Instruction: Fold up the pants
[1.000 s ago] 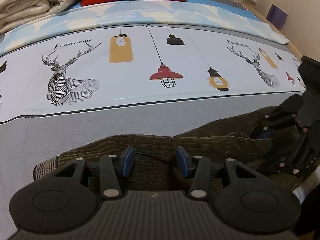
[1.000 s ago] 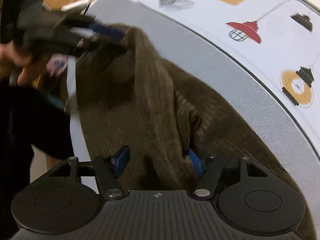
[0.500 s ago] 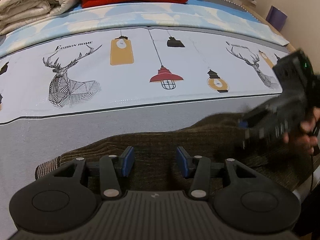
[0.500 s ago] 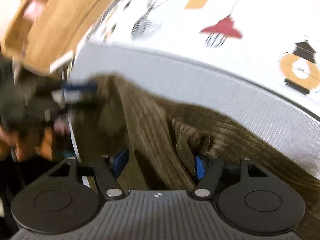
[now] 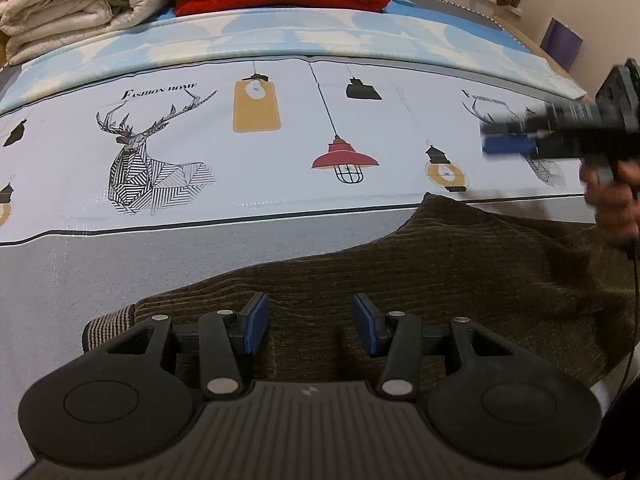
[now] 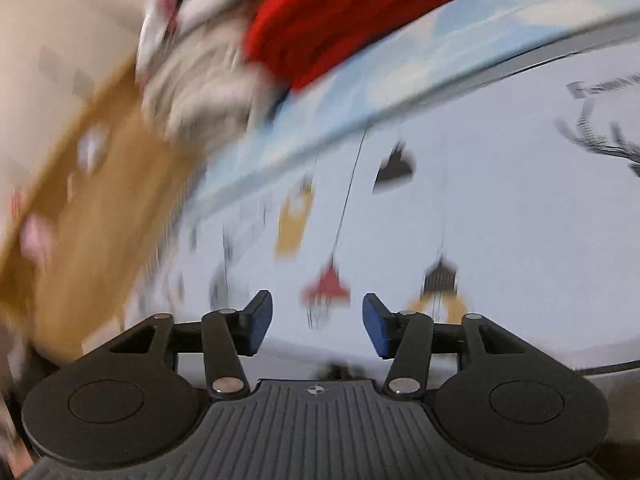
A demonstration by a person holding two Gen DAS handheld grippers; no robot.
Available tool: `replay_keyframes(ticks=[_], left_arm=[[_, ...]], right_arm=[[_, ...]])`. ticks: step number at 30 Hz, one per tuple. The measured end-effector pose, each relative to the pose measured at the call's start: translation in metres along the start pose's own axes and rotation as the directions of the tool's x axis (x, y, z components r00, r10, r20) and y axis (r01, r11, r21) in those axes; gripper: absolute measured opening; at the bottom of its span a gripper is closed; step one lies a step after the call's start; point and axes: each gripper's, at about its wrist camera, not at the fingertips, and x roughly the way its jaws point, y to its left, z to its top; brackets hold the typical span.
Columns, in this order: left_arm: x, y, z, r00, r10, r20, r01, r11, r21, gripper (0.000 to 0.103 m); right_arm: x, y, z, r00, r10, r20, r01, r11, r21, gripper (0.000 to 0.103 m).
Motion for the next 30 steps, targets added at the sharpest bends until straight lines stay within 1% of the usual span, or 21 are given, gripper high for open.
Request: replay_keyframes(ticks=[1, 3, 5, 6, 7, 8, 10, 12, 13, 14, 15, 16, 17, 18, 20, 21, 22, 24, 26, 28, 30], left_arm=[[0.0, 0.0, 0.0, 1.0, 0.002, 0.001, -0.002, 1.0, -0.004, 0.052], [0.0, 0.0, 0.0, 1.0, 0.002, 0.003, -0.002, 1.0, -0.009, 0.052], [-0.001, -0.001, -0.001, 1.0, 0.002, 0.002, -0.002, 1.0, -0.004, 0.052], [-0.001, -0.002, -0.001, 1.0, 0.002, 0.001, -0.002, 1.0, -0.001, 0.052], [0.0, -0.003, -0.001, 1.0, 0.003, -0.001, -0.003, 1.0, 0.003, 0.052], [0.0, -0.003, -0.001, 1.0, 0.005, -0.003, -0.005, 1.0, 0.005, 0.052], [0.001, -0.005, -0.001, 1.0, 0.007, -0.005, -0.007, 1.0, 0.006, 0.052], [0.002, -0.006, 0.0, 1.0, 0.007, -0.005, -0.007, 1.0, 0.008, 0.052], [0.002, -0.007, 0.001, 1.0, 0.006, -0.004, -0.006, 1.0, 0.007, 0.052], [0.003, -0.008, 0.002, 1.0, 0.004, -0.004, -0.004, 1.0, 0.005, 0.052], [0.004, -0.009, 0.003, 1.0, 0.0, -0.004, 0.0, 1.0, 0.004, 0.052], [0.004, -0.012, 0.005, 1.0, -0.006, -0.002, 0.006, 1.0, 0.004, 0.052], [0.005, -0.014, 0.006, 1.0, -0.012, 0.001, 0.011, 1.0, 0.008, 0.052], [0.006, -0.017, 0.008, 1.0, -0.017, 0.003, 0.017, 1.0, 0.014, 0.052], [0.008, -0.025, 0.011, 1.0, -0.025, 0.004, 0.025, 0.999, 0.027, 0.052], [0.01, -0.03, 0.013, 1.0, -0.03, 0.006, 0.03, 0.999, 0.032, 0.052], [0.011, -0.035, 0.015, 0.999, -0.037, 0.005, 0.037, 0.999, 0.037, 0.052], [0.015, -0.048, 0.02, 0.999, -0.054, 0.007, 0.053, 0.997, 0.048, 0.052], [0.018, -0.066, 0.026, 0.997, -0.079, 0.011, 0.078, 0.995, 0.063, 0.052], [0.021, -0.084, 0.03, 0.995, -0.101, 0.013, 0.1, 0.992, 0.079, 0.052], [0.025, -0.107, 0.034, 0.992, -0.123, 0.012, 0.121, 0.987, 0.107, 0.052]], right_arm=[[0.007, 0.006, -0.005, 0.999, -0.002, -0.05, -0.001, 0.999, -0.05, 0.06], [0.023, 0.019, -0.017, 0.985, -0.017, -0.17, -0.011, 0.986, -0.164, 0.06], [0.031, 0.033, -0.038, 0.963, -0.114, -0.244, 0.035, 0.951, -0.308, 0.058], [0.039, 0.037, -0.045, 0.953, -0.174, -0.25, 0.07, 0.924, -0.377, 0.052], [0.047, 0.039, -0.052, 0.941, -0.232, -0.245, 0.109, 0.896, -0.431, 0.032], [0.054, 0.04, -0.053, 0.94, -0.258, -0.224, 0.133, 0.88, -0.457, 0.026], [0.057, 0.042, -0.052, 0.95, -0.263, -0.169, 0.16, 0.872, -0.462, 0.005], [0.058, 0.045, -0.048, 0.945, -0.322, -0.056, 0.258, 0.842, -0.474, 0.001], [0.057, 0.046, -0.046, 0.932, -0.364, 0.009, 0.327, 0.827, -0.458, 0.0], [0.058, 0.045, -0.044, 0.903, -0.423, 0.067, 0.408, 0.801, -0.438, 0.0], [0.053, 0.043, -0.039, 0.879, -0.466, 0.098, 0.463, 0.789, -0.404, 0.001], [0.043, 0.04, -0.034, 0.875, -0.471, 0.108, 0.477, 0.803, -0.357, 0.001], [0.027, 0.034, -0.028, 0.88, -0.459, 0.123, 0.474, 0.83, -0.294, 0.001], [0.012, 0.032, -0.023, 0.879, -0.454, 0.149, 0.477, 0.842, -0.252, 0.002], [-0.029, 0.026, -0.015, 0.859, -0.459, 0.227, 0.501, 0.845, -0.187, 0.008], [-0.051, 0.02, -0.014, 0.849, -0.463, 0.255, 0.51, 0.845, -0.161, 0.018], [-0.072, 0.015, -0.013, 0.835, -0.472, 0.282, 0.522, 0.843, -0.133, 0.033], [-0.121, -0.001, -0.017, 0.784, -0.513, 0.348, 0.567, 0.821, -0.068, 0.043], [-0.173, -0.024, -0.026, 0.722, -0.568, 0.395, 0.611, 0.791, 0.019, 0.044], [-0.224, -0.052, -0.041, 0.662, -0.624, 0.415, 0.639, 0.76, 0.123, 0.044], [-0.281, -0.084, -0.066, 0.585, -0.697, 0.415, 0.665, 0.705, 0.246, 0.044]])
